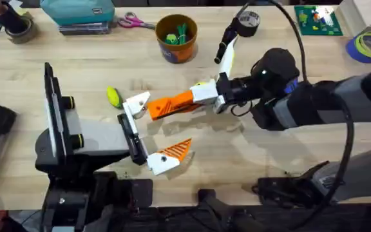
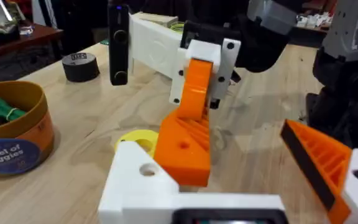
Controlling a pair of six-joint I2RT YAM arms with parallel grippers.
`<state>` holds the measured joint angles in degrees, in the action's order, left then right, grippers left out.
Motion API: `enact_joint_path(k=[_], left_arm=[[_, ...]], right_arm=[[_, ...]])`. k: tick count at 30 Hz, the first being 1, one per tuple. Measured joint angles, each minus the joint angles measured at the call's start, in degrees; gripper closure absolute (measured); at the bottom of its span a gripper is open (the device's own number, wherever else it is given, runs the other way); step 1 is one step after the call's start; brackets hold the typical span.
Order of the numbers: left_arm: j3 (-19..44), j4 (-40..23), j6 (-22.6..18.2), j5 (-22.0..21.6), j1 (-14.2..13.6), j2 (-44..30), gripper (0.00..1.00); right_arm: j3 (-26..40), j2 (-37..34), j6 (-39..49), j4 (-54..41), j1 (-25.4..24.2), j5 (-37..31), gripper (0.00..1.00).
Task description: Pick up the gripper from the table and insert it into the empty holder that is missing its gripper. Then pick up a screw, insert it into the mounting hole, and use the screwdriver to tighten it. Finally, clean up the table by picking up the vegetable and placing it into the bucket.
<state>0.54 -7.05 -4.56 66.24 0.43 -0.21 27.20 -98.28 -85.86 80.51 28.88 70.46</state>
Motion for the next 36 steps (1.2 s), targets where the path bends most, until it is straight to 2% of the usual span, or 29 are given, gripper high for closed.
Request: enact_joint_path(k=[18, 36], left_arm=[[0.00, 0.00, 0.00, 0.02, 0.00, 0.00, 0.015], [0.00, 0.00, 0.00, 0.00, 0.00, 0.00, 0.015]], right_arm=[[0.00, -0.59, 0.17, 1.36, 0.26, -0.20, 0.993], [0.00, -0.59, 0.21, 1.31, 2.09, -3.53, 0.993]])
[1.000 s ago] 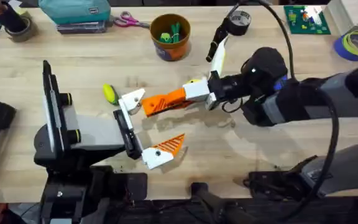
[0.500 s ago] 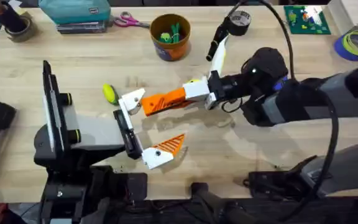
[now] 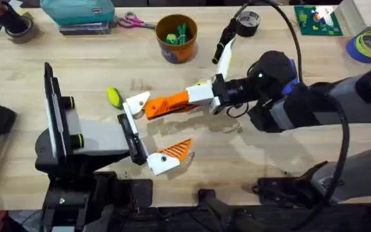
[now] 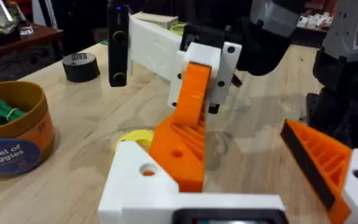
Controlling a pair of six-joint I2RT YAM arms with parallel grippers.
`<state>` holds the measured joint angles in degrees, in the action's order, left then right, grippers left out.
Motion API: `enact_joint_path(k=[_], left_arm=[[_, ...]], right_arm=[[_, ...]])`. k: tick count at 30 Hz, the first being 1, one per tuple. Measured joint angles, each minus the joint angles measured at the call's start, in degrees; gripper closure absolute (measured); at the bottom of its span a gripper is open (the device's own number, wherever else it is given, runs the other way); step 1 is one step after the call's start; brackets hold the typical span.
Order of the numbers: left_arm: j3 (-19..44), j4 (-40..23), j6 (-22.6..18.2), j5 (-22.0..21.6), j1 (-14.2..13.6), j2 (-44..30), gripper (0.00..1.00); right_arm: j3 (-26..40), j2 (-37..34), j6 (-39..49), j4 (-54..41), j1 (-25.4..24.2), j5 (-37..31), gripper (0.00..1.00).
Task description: Pick up the gripper from the table and insert it into the empty holder that is missing its gripper. Then pick up a screw, insert it into the mounting hole, and use the screwdriver to tighten it. Finally, clean up the table by picking up the vegetable and placing it into the bucket.
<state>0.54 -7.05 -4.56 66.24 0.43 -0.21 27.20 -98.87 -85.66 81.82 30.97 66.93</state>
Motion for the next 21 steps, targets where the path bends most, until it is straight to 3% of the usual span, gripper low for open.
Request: enact_joint_path(k=[21], left_arm=[[0.00, 0.00, 0.70, -0.04, 0.20, 0.00, 0.015]], right_arm=[[1.21, -2.55, 0.82, 0.72, 1.13, -1.48, 0.994]])
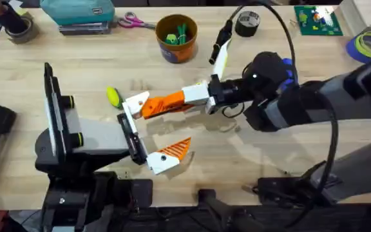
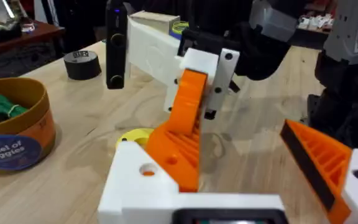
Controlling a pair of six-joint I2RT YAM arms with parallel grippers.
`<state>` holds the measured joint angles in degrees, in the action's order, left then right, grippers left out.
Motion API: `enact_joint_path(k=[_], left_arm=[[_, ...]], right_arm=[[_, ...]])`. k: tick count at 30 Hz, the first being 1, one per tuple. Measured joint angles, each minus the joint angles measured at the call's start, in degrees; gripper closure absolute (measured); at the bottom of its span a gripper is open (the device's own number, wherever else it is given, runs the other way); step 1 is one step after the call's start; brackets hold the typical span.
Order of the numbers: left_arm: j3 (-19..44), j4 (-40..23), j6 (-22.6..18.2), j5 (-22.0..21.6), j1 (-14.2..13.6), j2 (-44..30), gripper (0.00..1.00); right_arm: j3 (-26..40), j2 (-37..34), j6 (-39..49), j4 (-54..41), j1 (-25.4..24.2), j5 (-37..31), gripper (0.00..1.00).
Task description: Pick up the gripper from the table and insert it into the empty holder that is missing its gripper. Then pick up a screw, insert it into the mounting hole, and use the screwdriver to tighten it. Finally, clean up the table by picking up the vegetable and placing it into the bucket.
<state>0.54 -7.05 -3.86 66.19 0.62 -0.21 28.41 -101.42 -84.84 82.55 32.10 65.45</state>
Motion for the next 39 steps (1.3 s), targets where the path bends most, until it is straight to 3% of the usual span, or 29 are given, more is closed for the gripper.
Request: enact_joint_path(k=[28, 39], left_arm=[[0.00, 0.02, 0.07, -0.22, 0.17, 0.00, 0.015], [0.00, 0.02, -0.02, -0.15, 0.17, 0.00, 0.015]], right_arm=[[6.18, -4.08, 0.00, -1.31, 2.23, 0.52, 0.994], [10.12, -5.65, 0.05, -4.60, 1.22, 5.12, 0.994]])
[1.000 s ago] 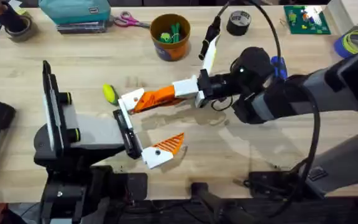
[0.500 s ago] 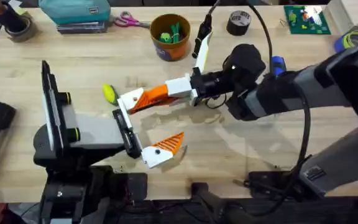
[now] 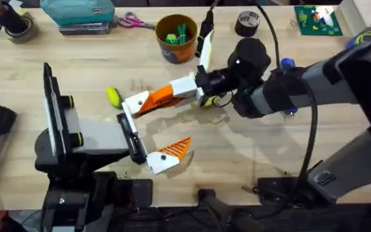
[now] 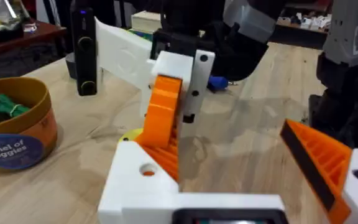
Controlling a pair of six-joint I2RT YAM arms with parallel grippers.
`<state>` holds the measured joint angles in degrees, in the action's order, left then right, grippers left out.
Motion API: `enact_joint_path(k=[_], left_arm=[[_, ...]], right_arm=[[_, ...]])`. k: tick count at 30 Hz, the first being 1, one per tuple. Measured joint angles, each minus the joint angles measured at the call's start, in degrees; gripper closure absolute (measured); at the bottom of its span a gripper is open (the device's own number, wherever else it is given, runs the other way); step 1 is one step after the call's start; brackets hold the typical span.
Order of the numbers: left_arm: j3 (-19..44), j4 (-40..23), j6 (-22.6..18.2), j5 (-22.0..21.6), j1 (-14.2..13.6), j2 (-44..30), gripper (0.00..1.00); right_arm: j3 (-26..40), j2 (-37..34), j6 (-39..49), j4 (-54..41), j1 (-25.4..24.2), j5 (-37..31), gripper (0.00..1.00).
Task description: Pick up the gripper from the table and insert it into the empty holder that is missing its gripper. Then pick up a screw, insert it into the mounting hole, and use the screwdriver to tighten it. Finally, clean up the table by picking up the vegetable and placing it into the bucket.
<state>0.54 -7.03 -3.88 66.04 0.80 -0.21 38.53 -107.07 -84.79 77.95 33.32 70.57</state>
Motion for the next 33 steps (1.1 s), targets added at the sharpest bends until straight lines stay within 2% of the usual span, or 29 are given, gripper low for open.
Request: enact_joint_path(k=[33], left_arm=[[0.00, -0.03, -0.24, 0.39, -0.02, 0.00, 0.015]], right_arm=[[1.48, -0.58, 0.83, -0.63, -0.76, 3.27, 0.994]])
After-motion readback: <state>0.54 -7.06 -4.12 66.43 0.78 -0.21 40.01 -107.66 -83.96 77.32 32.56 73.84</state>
